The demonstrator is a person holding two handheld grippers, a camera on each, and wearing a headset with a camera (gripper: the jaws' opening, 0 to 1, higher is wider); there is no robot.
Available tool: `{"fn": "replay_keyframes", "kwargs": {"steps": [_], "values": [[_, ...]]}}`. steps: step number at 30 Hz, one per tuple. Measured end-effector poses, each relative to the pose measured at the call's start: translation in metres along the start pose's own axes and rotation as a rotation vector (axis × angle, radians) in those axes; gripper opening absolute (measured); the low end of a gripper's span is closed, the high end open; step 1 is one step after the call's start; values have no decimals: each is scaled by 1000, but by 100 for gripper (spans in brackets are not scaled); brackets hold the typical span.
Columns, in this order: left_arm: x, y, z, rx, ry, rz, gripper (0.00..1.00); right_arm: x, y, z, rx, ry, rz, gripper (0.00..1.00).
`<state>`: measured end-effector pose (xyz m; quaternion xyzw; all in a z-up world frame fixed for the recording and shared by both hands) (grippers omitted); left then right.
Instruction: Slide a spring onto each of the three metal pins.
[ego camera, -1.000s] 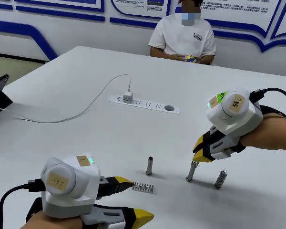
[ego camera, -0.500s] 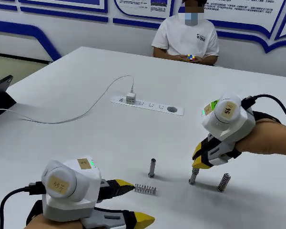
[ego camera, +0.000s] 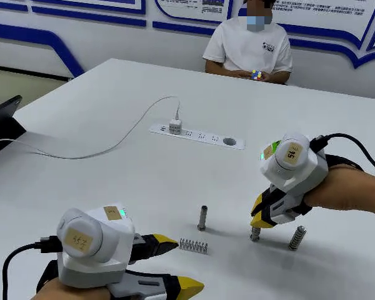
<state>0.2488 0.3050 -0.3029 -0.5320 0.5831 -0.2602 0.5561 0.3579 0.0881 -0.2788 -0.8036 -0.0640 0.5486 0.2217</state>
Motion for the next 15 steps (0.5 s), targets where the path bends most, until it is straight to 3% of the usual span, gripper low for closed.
{"fn": "replay_keyframes", "kwargs": {"steps": [15], "values": [[-1, 2, 1, -6, -5, 1, 50, 9, 9, 3, 23, 11, 9, 12]]}}
Point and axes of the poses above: the centre of the closed fingertips' face, and the gripper's own axes: x roughly forward along the fingers, z roughly to its left, y roughly out of its underside, the point moved 9 cm from there along -x, roughly backward along the fingers, and after that the axes turned 12 degrees about y, right-handed, at the moved point
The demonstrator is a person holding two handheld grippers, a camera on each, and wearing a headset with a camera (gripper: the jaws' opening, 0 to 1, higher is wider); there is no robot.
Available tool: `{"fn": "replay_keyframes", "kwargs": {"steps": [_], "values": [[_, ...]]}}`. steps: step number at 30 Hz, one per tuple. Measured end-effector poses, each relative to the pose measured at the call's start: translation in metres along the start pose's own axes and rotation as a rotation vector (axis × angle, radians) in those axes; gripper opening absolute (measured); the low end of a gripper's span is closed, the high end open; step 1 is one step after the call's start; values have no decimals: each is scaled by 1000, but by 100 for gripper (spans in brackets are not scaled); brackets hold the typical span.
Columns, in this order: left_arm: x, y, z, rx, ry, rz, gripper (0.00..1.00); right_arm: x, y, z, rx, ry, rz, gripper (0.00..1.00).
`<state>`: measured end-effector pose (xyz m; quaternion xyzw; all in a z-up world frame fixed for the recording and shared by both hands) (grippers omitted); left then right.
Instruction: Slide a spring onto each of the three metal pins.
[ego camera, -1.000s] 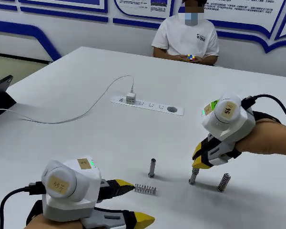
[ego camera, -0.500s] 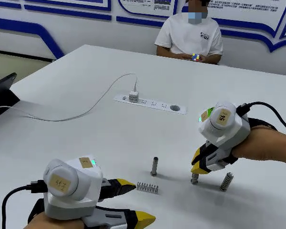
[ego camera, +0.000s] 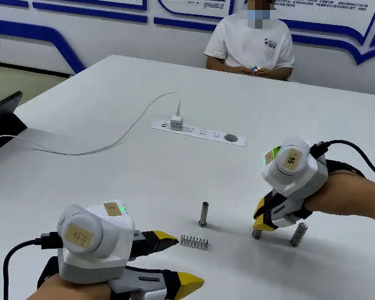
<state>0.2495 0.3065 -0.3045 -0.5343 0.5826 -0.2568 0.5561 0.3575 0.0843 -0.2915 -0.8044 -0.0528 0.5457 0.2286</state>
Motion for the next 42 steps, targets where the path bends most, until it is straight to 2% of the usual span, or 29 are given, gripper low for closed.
{"fn": "replay_keyframes", "kwargs": {"steps": [7, 12, 25, 33, 42], "values": [[0, -2, 0, 1, -1, -2, 50, -1, 2, 1, -2, 5, 1, 13], [-1, -2, 0, 3, -1, -2, 50, -1, 2, 2, 4, 9, -7, 17], [-2, -4, 1, 8, -3, 0, 50, -14, -8, 6, 12, 35, -47, 20], [-3, -4, 3, 9, -6, 4, 50, -16, -26, 20, -6, 18, -82, 19], [-6, -4, 4, 9, -13, 4, 50, -1, -41, 38, -20, -26, -103, 19]]}}
Point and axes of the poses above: the centre of the closed fingertips' face, and the gripper's own axes: x roughly forward along the fingers, z roughly to its left, y roughly out of its underside, the point moved 9 cm from there along -x, roughly backward along the fingers, and after that the axes turned 12 degrees about y, right-handed, at the moved point
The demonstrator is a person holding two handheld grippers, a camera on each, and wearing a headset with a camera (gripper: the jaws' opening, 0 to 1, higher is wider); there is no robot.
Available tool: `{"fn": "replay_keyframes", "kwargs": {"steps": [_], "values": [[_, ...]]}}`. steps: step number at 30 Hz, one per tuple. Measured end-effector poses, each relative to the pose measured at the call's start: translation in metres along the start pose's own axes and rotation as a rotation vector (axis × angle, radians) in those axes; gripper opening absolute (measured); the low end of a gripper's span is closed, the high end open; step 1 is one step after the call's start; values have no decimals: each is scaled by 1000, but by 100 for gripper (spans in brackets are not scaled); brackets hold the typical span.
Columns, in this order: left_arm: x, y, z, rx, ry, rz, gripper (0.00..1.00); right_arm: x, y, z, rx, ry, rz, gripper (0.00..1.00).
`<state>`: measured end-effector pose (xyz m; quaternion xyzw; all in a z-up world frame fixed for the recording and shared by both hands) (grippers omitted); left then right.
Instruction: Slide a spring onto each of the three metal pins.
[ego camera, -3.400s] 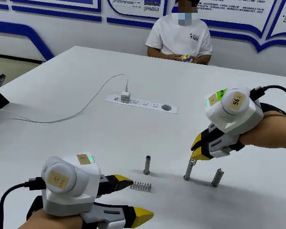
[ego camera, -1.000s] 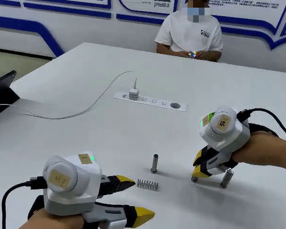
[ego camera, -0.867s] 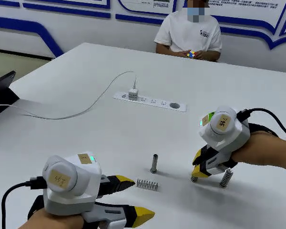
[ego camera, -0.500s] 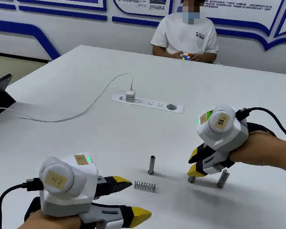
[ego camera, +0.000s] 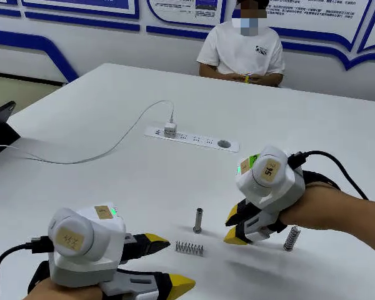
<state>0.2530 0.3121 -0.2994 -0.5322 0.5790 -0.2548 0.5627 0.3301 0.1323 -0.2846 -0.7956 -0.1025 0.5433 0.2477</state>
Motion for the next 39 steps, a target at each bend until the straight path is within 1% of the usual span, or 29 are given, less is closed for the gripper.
{"fn": "replay_keyframes", "kwargs": {"steps": [8, 13, 19, 28, 39], "values": [[0, 0, -1, -2, -2, 1, 50, 13, -7, 9, -2, -24, -6, 18], [0, 0, 1, -3, -6, 1, 50, 21, -12, 12, 7, -34, -14, 18], [-3, -1, 2, -2, -15, -2, 50, 30, -13, 13, 26, -45, -13, 17], [-6, 3, 3, -9, -24, 6, 50, 43, -13, 15, 45, -66, -1, 15], [-9, 3, 7, -14, -37, 5, 49, 53, -14, 16, 41, -85, 22, 12]]}}
Point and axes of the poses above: the centre of the closed fingertips' face, and the gripper's own axes: x roughly forward along the fingers, z roughly to its left, y roughly out of its underside, the point moved 9 cm from there along -x, roughly backward along the fingers, and after that the axes turned 12 degrees about y, right-handed, at the moved point
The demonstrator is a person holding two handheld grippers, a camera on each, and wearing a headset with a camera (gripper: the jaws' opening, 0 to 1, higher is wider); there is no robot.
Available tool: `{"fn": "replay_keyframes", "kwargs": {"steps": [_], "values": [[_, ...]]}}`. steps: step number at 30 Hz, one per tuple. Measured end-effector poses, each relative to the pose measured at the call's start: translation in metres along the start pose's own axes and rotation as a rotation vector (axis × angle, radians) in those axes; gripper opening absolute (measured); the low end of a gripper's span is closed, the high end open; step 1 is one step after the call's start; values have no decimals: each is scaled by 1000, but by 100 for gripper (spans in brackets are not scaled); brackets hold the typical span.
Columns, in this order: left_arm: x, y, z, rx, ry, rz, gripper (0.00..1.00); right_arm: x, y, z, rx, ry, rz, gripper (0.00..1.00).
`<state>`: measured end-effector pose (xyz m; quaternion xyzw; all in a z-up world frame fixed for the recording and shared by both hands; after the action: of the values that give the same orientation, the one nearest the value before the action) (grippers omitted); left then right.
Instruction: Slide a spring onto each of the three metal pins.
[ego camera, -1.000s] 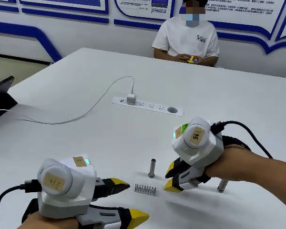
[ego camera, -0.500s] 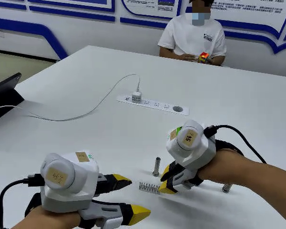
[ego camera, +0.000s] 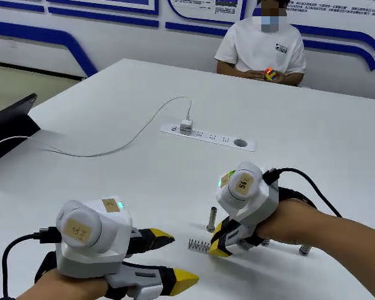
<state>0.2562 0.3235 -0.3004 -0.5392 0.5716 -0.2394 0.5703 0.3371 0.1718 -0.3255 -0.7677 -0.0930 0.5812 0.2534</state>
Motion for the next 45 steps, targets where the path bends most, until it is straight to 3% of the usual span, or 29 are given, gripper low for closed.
{"fn": "replay_keyframes", "kwargs": {"steps": [12, 20, 31, 45], "values": [[0, 0, 1, 3, -2, 4, 49, 0, 2, 5, -14, -6, 13, 12], [4, 2, 0, 15, 10, 24, 48, -21, 1, 12, -19, -19, -1, 11], [16, -7, -4, 63, 64, 40, 44, -56, -4, 29, -93, -21, -11, 11], [29, -12, -15, 158, 155, 60, 24, -80, -3, 51, -134, -14, -13, 11]]}}
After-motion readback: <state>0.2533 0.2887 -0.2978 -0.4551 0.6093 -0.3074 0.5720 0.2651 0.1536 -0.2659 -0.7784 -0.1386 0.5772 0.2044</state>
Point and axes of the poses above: the centre of the closed fingertips' face, and the gripper's own axes: x roughly forward along the fingers, z roughly to its left, y roughly out of its underside, the point moved 9 cm from there along -x, roughly backward along the fingers, and after that the axes turned 12 degrees about y, right-handed, at the moved point
